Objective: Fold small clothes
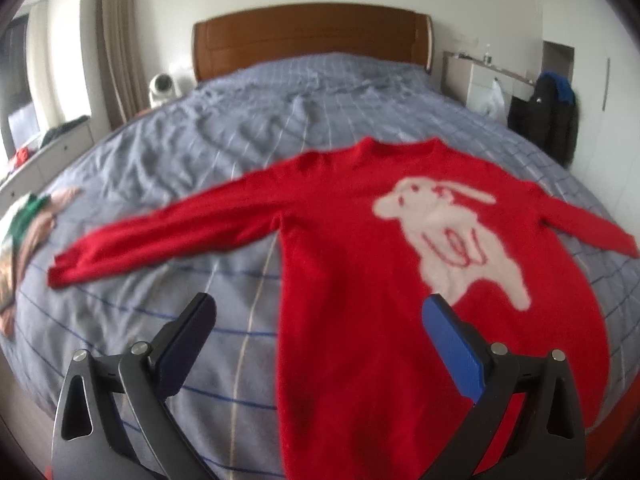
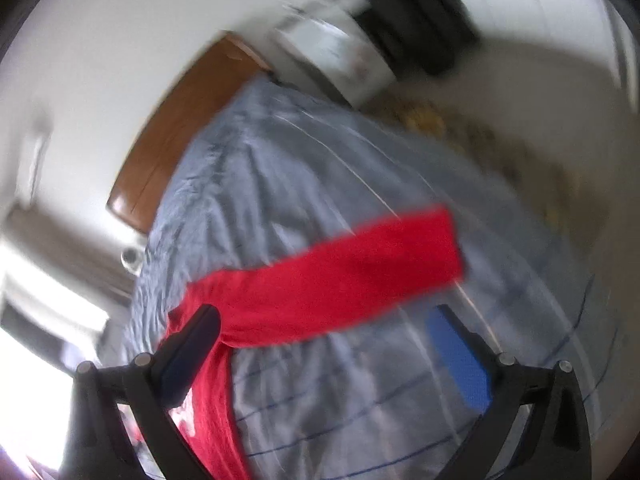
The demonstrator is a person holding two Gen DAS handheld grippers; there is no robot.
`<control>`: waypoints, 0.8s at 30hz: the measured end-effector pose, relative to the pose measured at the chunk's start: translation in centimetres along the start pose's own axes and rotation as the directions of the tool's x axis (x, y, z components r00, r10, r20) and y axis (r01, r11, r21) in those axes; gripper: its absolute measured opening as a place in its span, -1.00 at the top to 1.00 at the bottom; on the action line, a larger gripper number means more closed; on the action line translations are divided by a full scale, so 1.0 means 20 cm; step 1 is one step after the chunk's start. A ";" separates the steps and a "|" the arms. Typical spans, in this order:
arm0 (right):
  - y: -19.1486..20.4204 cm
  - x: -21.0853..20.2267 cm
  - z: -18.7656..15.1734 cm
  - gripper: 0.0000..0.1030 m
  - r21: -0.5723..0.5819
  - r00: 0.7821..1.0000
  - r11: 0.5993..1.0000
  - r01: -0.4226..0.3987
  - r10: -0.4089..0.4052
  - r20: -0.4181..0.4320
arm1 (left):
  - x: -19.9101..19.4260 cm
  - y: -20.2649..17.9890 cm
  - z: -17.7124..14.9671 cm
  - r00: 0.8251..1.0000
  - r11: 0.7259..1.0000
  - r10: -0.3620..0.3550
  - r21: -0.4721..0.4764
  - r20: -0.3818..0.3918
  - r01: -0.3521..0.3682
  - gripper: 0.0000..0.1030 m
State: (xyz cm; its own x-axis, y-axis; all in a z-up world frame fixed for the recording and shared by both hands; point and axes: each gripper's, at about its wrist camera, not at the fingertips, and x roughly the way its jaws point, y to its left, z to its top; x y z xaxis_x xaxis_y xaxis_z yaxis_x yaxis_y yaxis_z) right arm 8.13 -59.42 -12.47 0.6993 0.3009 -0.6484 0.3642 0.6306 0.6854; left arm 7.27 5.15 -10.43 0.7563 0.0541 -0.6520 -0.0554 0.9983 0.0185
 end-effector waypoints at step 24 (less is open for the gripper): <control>1.60 0.41 -0.22 0.92 -0.583 0.983 0.792 -0.179 0.171 -0.070 | 0.07 0.51 -0.11 0.989 0.961 0.147 -0.239 0.017 -0.138 -0.99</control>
State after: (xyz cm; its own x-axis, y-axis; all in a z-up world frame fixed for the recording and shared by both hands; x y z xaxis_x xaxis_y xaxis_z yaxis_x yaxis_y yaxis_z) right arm 22.88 -33.62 2.65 0.7066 0.4537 -0.5431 -0.1959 0.8629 0.4659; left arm 6.29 15.30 -12.88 0.7513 0.2002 -0.6288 -0.3137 0.9467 -0.0733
